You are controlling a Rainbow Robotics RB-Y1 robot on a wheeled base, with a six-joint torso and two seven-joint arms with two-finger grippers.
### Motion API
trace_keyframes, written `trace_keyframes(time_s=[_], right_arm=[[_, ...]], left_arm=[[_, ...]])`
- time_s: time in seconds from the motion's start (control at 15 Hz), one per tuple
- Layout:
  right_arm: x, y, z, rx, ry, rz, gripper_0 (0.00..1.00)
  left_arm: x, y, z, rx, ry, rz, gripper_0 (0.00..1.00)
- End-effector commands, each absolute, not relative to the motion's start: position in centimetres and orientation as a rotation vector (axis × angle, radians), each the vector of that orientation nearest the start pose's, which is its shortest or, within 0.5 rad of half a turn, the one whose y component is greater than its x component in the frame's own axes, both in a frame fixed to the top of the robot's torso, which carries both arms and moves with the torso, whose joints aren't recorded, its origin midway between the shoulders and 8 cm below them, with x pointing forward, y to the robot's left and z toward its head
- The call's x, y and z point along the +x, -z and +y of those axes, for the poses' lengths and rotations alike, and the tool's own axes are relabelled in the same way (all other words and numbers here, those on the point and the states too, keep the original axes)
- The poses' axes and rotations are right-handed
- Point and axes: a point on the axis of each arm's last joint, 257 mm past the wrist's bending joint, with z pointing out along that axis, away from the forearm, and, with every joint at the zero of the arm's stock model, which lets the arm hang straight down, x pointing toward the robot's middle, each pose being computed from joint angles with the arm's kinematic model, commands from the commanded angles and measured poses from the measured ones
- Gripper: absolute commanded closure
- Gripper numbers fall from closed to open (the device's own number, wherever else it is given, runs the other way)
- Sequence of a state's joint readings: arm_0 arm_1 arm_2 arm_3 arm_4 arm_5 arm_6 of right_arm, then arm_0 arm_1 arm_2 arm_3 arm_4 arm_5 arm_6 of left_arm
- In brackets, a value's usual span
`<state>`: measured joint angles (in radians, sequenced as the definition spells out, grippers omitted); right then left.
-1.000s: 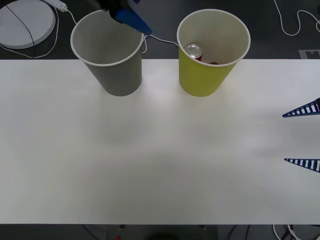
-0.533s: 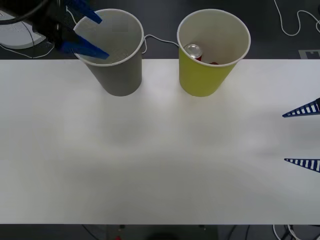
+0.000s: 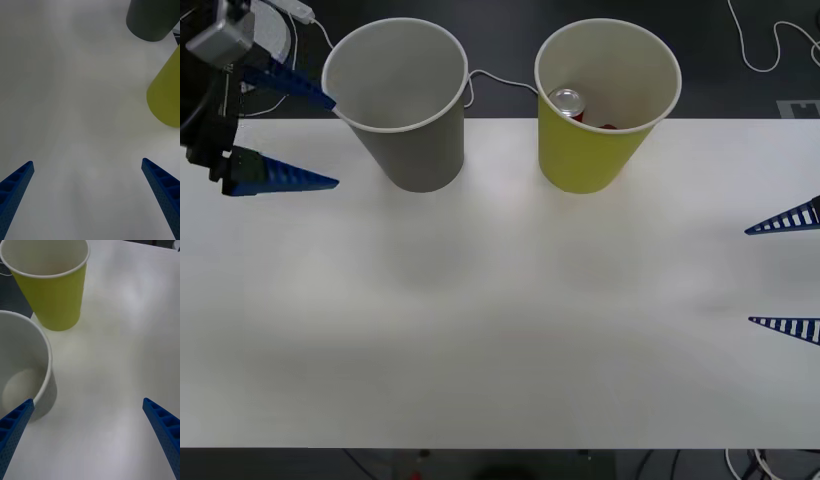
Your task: Put the can into the green bin and the plastic bottle into the gray bin
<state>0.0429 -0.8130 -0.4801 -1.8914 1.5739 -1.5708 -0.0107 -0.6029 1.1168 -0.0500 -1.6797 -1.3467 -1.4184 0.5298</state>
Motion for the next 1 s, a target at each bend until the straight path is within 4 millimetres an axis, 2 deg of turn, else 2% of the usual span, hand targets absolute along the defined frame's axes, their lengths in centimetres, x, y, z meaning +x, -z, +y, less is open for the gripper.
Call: trace_keyframes(time_s=[0.07,0.47,1.0], right_arm=[[36.0,16.0,-32.3,-1.694,-0.108,1.555,0.00],[36.0,16.0,-32.3,-1.694,-0.108,1.555,0.00],[36.0,16.0,-32.3,-1.694,-0.108,1.555,0.00]], left_arm=[[43.9,5.3,23.7,1.640,0.324,1.599,0.00],[41.6,9.6,25.9,1.738,0.310,1.502,0.00],[39.3,14.1,26.5,1.714,0.363,1.446,0.00]])
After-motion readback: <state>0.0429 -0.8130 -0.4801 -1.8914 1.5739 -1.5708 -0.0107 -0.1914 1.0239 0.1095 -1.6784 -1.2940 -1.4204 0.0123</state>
